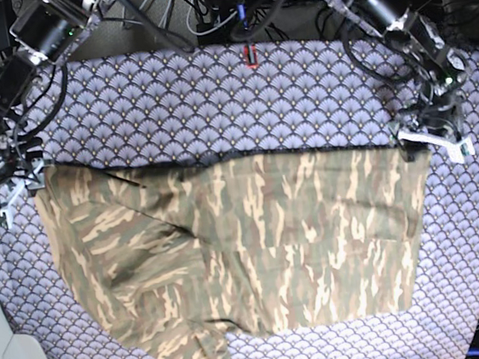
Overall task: Fold the T-shirt properly
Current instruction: 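Close both grippers on the corners of the shirt's folded edge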
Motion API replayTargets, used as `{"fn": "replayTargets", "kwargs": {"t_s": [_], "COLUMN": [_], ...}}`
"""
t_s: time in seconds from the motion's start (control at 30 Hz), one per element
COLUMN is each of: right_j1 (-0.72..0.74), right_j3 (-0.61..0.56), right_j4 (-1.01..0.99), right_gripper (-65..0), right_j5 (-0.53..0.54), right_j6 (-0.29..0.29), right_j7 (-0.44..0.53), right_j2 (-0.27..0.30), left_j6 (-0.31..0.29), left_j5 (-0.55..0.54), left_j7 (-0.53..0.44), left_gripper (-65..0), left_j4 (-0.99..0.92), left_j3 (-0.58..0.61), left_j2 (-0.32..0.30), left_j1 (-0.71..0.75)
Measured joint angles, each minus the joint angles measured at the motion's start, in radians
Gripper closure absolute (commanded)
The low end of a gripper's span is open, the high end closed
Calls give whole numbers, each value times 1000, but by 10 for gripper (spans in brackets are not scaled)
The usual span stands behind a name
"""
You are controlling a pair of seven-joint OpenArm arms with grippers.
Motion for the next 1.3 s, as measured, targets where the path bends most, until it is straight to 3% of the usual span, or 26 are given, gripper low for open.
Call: {"fn": "replayTargets", "kwargs": {"t_s": [0.37,0.43,0.6,0.7,1.0,1.17,1.3], "right_j1": [-16,-16,-16,-27,-35,-24,-24], "right_j3": [0,0,0,-2,-2,55,74], "right_j4": [-2,-2,-2,0,0,1,2], "right_gripper": [-502,-502,-502,-502,-500,-503,-505], "right_j5": [0,0,0,1,-1,0,3], "right_j6": [0,0,0,0,0,0,0], "right_j7": [1,0,0,1,0,-8,-68], "right_j2": [22,20,21,24,26,20,13], "left_j6": [-6,-3,1,-1,-6,-6,-14], "left_j5": [-7,-12,-22,-31,-33,-34,-37], "left_j7": [0,-27,-43,-56,-48,-46,-40], "left_gripper": [-424,-377,-145,-71,-62,-60,0], "left_j4": [-21,-56,-130,-151,-149,-148,-148], "left_j3": [-62,-63,-66,-68,-71,-70,-66], "left_j2": [3,-6,-30,-30,-30,-30,-47], "left_j1": [-36,-40,-67,-70,-70,-67,-54]}}
